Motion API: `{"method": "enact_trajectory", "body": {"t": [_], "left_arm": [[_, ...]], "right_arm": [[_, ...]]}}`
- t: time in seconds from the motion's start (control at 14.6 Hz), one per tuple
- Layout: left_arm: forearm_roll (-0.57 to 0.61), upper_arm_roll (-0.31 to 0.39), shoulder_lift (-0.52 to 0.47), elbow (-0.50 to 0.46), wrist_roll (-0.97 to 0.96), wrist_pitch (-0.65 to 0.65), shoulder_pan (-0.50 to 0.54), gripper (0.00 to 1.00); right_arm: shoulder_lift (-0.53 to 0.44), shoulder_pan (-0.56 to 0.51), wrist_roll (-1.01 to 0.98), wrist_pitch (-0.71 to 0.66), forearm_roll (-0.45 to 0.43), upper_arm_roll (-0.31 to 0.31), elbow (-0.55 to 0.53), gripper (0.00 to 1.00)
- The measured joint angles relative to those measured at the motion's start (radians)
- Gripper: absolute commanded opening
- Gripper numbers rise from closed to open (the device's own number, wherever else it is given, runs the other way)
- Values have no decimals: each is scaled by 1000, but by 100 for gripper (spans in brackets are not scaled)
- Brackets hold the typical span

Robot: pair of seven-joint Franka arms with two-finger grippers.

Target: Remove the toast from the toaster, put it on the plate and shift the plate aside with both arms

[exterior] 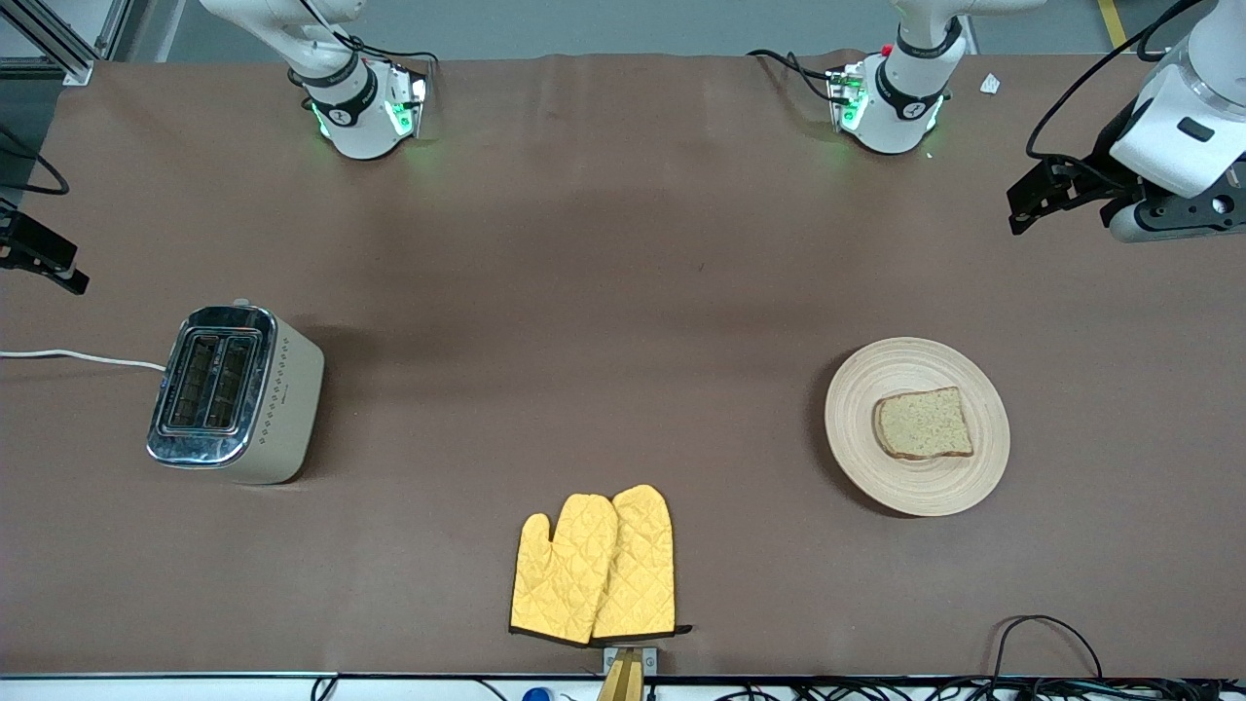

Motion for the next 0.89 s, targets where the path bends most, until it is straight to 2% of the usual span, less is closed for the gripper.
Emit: {"method": "enact_trajectory", "body": {"t": [0.89], "left_arm": [[0,0,1,0,44,-5,4,100]], "right_arm": [[0,0,0,-9,0,1,-2,100]]}}
